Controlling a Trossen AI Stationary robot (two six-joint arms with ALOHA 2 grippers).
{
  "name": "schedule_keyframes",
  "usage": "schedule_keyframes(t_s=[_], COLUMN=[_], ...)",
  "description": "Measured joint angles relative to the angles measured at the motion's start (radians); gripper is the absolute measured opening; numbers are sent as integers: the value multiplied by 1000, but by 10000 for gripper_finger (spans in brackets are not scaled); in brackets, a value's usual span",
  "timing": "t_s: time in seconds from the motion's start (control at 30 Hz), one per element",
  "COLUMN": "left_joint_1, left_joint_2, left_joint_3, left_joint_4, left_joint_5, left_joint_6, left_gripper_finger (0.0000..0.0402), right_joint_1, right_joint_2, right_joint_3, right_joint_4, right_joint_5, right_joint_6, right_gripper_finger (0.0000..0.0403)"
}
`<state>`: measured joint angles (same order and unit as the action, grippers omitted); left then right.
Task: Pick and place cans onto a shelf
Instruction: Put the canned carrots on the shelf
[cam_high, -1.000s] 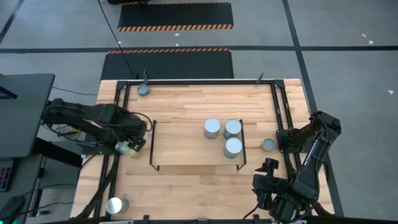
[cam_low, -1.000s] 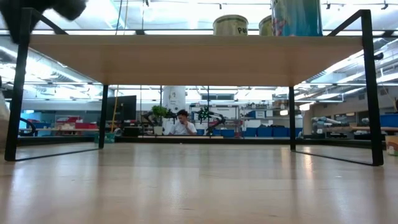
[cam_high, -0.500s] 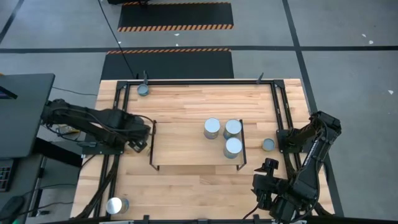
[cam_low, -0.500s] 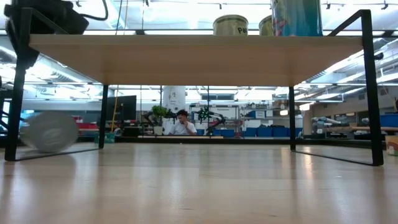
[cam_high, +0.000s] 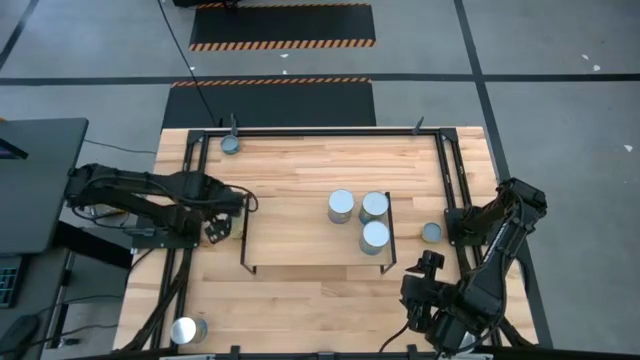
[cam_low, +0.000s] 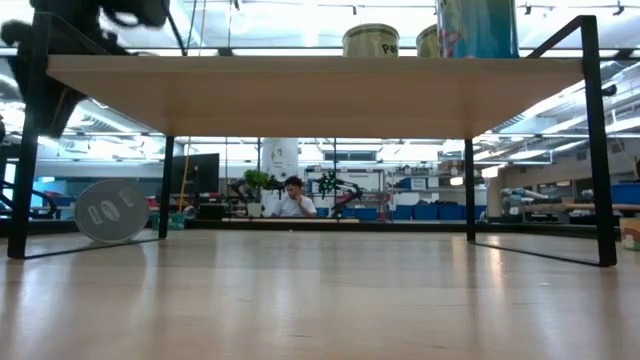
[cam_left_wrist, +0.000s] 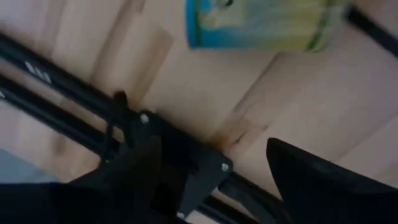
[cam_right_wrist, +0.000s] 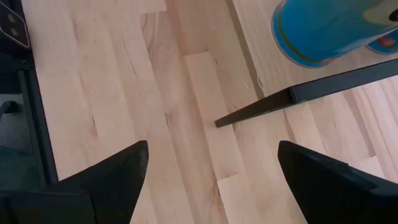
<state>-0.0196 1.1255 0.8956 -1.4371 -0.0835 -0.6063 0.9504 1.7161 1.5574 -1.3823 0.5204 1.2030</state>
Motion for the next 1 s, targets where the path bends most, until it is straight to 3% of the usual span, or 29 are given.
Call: schedule_keyframes(t_s=[0.07,0.3,0.6,0.73,1.0], left_joint_1=[52,264,720,890,940], left_joint_2=[-6,-71,-85,-72,98], left_joint_3=[-37,-86,-84,-84,-84], left_joint_4=[20,166,289,292,281], left_joint_5=[-1,92,260,414,485], left_joint_6=[-15,227,374,409,460], left_gripper_finger=[310,294,284,283,280], right_joint_1=[0,0,-3,-3,-6], right_joint_2=[0,0,0,0,0], right_joint_3=[0,0,0,0,0], right_joint_4=[-2,-2,-2,-1,0], right_joint_5=[-4,-24,-25,-25,-25], right_joint_6=[-2,-2,5,5,2], right_gripper_finger=[367,367,367,367,367])
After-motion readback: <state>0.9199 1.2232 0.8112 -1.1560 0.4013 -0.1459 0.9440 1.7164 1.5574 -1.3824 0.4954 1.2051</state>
